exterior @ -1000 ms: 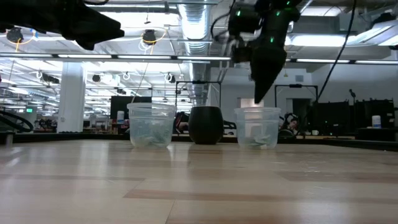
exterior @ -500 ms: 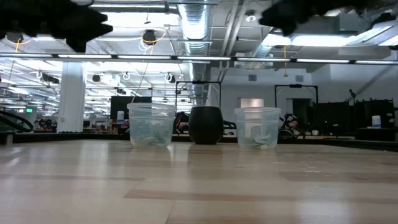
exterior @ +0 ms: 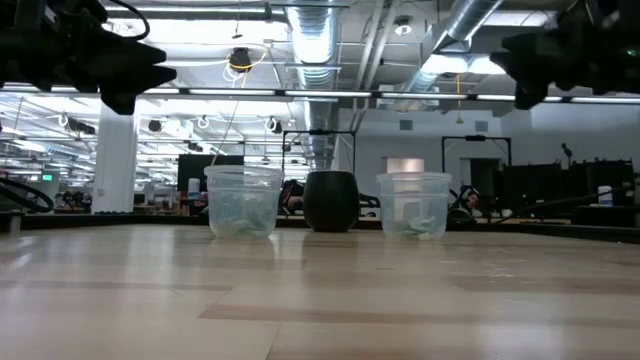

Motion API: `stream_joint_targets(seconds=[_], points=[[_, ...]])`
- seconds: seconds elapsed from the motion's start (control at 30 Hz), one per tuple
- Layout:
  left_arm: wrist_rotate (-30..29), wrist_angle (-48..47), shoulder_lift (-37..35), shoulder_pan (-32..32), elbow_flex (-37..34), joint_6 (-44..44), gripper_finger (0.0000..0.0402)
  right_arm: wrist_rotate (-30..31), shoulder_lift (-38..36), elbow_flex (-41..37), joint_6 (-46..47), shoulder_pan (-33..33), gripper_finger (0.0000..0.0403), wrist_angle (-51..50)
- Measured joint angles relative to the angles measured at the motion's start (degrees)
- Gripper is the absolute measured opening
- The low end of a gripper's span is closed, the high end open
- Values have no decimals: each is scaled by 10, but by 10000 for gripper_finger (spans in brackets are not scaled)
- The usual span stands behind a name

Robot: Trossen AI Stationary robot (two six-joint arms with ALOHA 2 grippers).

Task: Pick and place Stevia / Truvia into bins
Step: Return to Home Position

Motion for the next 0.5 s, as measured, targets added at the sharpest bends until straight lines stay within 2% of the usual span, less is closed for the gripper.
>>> stream_joint_targets(seconds=[0.23, 0.5], points=[[-2, -13, 1, 0, 0, -1, 166, -30, -99, -1, -7, 21, 137, -190], [-1, -32, 1, 0, -1, -6, 166, -35, -76, -8, -34, 78, 134, -195]])
